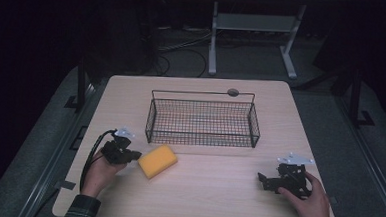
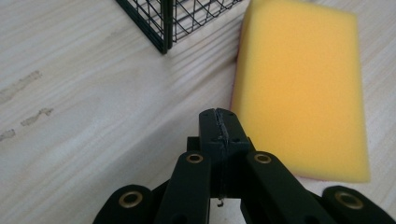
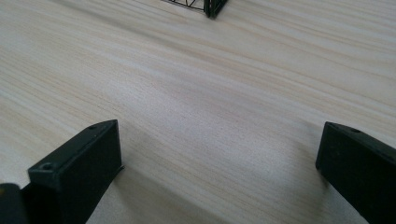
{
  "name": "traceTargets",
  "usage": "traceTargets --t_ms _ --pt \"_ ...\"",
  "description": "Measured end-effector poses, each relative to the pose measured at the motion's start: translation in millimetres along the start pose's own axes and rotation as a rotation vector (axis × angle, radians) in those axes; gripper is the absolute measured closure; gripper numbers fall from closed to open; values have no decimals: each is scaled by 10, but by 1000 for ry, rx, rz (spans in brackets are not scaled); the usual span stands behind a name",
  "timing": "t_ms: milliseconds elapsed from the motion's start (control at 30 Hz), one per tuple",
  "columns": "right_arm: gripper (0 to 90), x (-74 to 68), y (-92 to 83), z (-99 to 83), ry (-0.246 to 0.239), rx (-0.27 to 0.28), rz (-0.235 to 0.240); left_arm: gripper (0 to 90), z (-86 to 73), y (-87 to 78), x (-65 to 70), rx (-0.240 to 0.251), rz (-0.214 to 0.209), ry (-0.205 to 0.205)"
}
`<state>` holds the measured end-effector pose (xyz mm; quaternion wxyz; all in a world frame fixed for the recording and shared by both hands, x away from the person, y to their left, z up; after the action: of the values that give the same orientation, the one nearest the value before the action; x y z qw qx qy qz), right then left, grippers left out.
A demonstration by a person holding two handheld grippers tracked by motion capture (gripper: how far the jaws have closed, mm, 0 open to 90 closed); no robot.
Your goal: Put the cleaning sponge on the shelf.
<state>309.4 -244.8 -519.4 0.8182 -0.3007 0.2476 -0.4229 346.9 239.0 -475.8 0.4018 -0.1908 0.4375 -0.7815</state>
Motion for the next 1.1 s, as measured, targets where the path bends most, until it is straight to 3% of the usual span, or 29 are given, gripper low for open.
traceTargets --t_ms 567,900,1067,1100 --pt "0 -2 -1 -1 0 0 1 896 -164 -95 224 -8 -28 -10" --pt "0 -2 -1 -1 0 0 1 895 -231 -130 211 -17 -7 -29" --pt "0 -3 -2 -3 1 0 1 797 -251 -143 154 -22 22 -50" --pt "0 -3 -2 -3 0 0 1 676 -252 -145 135 -28 37 -60"
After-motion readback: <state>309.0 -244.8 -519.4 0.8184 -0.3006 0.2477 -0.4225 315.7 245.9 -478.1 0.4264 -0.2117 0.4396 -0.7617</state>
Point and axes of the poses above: each handheld gripper's, and its own axes: y roughly forward along the jaws, z roughly out of its top, x roughly to its right, the point moved 5 cm from there along y, roughly forward along the jaws, and after that the axes turned 10 degrees about z, right-handed, at the moved point
